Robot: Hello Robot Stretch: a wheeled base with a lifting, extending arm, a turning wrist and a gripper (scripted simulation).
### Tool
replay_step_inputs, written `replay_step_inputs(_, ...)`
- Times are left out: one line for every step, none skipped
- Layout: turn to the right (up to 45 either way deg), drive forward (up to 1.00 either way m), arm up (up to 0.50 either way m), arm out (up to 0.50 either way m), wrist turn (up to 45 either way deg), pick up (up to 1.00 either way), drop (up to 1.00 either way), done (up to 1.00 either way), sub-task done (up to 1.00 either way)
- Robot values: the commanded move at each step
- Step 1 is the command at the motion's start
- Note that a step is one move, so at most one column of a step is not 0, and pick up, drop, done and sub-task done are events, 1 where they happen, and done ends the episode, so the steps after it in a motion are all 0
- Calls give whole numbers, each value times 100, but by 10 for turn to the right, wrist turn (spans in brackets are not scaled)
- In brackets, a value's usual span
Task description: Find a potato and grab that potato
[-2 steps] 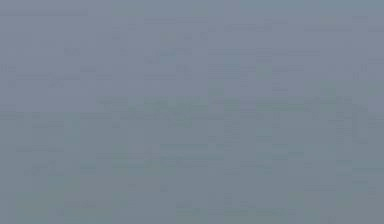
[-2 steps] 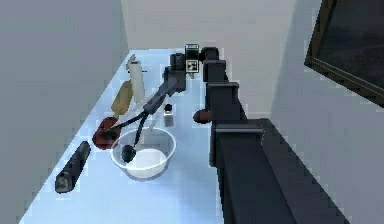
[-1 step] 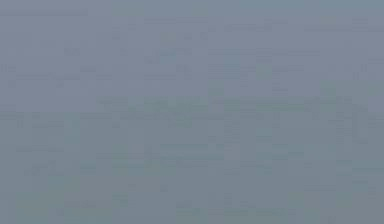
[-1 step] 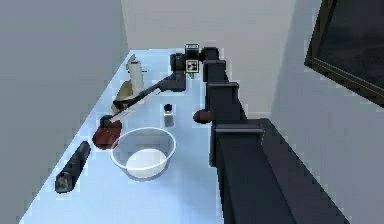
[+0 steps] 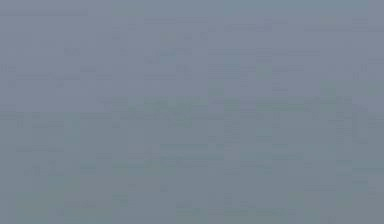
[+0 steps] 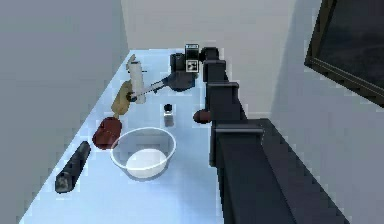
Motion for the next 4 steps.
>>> replay_step_inputs(0, 0, 0, 0, 450, 0, 0, 0, 0)
replay_step_inputs(0, 0, 0, 0, 180, 0, 0, 0, 0)
replay_step_inputs(0, 0, -12, 0, 0, 0, 0, 0, 0)
replay_step_inputs(0, 0, 0, 0, 0, 100, 0, 0, 0)
